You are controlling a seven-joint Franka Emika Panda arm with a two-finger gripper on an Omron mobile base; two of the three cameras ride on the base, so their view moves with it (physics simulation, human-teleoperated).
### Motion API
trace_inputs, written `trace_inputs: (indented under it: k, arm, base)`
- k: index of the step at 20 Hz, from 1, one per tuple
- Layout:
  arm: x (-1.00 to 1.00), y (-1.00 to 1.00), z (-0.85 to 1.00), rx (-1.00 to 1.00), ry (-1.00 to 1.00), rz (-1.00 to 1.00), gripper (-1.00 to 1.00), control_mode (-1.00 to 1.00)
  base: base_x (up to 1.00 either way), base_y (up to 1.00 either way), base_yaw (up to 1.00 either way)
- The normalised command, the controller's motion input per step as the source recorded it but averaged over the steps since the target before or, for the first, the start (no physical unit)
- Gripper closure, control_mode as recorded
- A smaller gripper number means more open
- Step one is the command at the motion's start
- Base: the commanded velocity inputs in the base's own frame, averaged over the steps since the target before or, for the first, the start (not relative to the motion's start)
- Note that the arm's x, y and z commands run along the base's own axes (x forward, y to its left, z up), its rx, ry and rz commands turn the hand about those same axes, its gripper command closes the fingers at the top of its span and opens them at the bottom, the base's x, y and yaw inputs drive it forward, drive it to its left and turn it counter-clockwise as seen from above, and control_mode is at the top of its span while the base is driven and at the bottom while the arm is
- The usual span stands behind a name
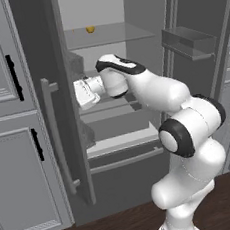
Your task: Grab a lemon wedge from the fridge and one ice cube from the ice bowl, and put them in the glass of lemonade.
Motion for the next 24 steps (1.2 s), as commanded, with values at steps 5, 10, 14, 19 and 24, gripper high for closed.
trace_inputs:
  k: [5, 10, 14, 19, 24]
  arm:
    - [-0.26, 0.81, 0.05, 0.00, 0.00, 0.00, -1.00, -1.00]
    - [-0.05, 0.66, 0.00, 0.00, 0.03, 0.00, -1.00, -1.00]
    - [0.00, 0.52, 0.00, 0.00, 0.00, 0.00, -1.00, -1.00]
    - [-0.12, 0.21, 0.00, -0.01, 0.02, -0.02, -1.00, -1.00]
    - [-0.19, -0.58, 0.23, 0.00, 0.10, -0.17, -1.00, -1.00]
  base:
    - [0.00, 0.00, 0.00]
    - [0.00, 0.00, 0.00]
    - [0.00, 0.00, 0.00]
    - [0.00, 0.00, 0.00]
    - [0.00, 0.00, 0.00]
